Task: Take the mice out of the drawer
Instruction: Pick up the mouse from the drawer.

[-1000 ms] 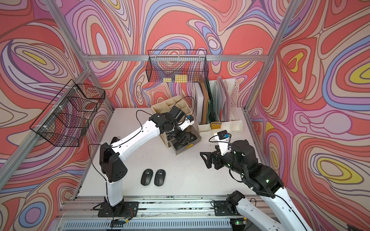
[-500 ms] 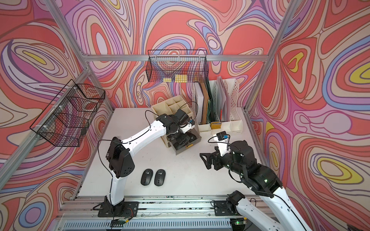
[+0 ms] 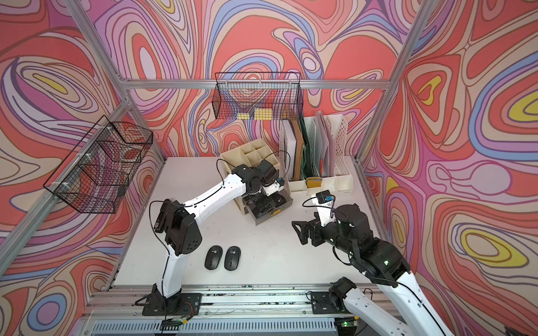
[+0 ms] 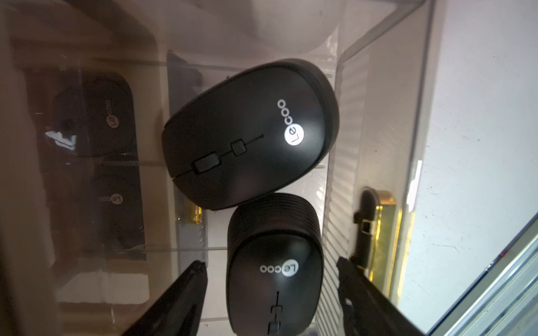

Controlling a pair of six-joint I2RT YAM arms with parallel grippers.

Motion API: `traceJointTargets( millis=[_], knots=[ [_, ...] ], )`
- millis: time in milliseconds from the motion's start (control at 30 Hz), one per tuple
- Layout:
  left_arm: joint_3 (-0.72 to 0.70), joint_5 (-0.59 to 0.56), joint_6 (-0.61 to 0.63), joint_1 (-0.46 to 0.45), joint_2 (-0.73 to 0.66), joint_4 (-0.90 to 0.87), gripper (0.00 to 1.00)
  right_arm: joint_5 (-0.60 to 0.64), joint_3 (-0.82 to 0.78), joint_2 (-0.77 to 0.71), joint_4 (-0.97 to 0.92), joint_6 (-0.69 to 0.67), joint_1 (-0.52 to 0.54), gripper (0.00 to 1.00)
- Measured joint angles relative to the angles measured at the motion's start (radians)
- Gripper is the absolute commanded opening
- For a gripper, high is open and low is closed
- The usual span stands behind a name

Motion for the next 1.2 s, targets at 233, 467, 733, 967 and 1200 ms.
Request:
traceJointTargets(
  millis=[233, 467, 733, 967, 1200],
  knots=[
    [0.002, -0.011, 0.002, 0.008, 0.025, -0.009, 0.75, 0.011, 0.0, 0.0, 0.0, 0.0, 0.0, 0.98],
    [0.003, -0.05, -0.02, 0.006, 0.025, 0.001, 0.67, 0.019, 0.0, -0.001, 0.0, 0.002, 0.0, 0.98],
    [-0.001, -0.08, -0.043, 0.004, 0.019, 0.014, 0.77, 0.025, 0.0, -0.002, 0.0, 0.009, 0.0, 0.98],
    [-0.012, -0.058, -0.05, 0.005, 0.014, 0.024, 0.86, 0.026, -0.001, -0.002, 0.0, 0.016, 0.0, 0.98],
    [-0.018, -0.059, -0.052, 0.005, 0.014, 0.032, 0.83, 0.028, -0.008, -0.004, 0.0, 0.019, 0.0, 0.98]
  ],
)
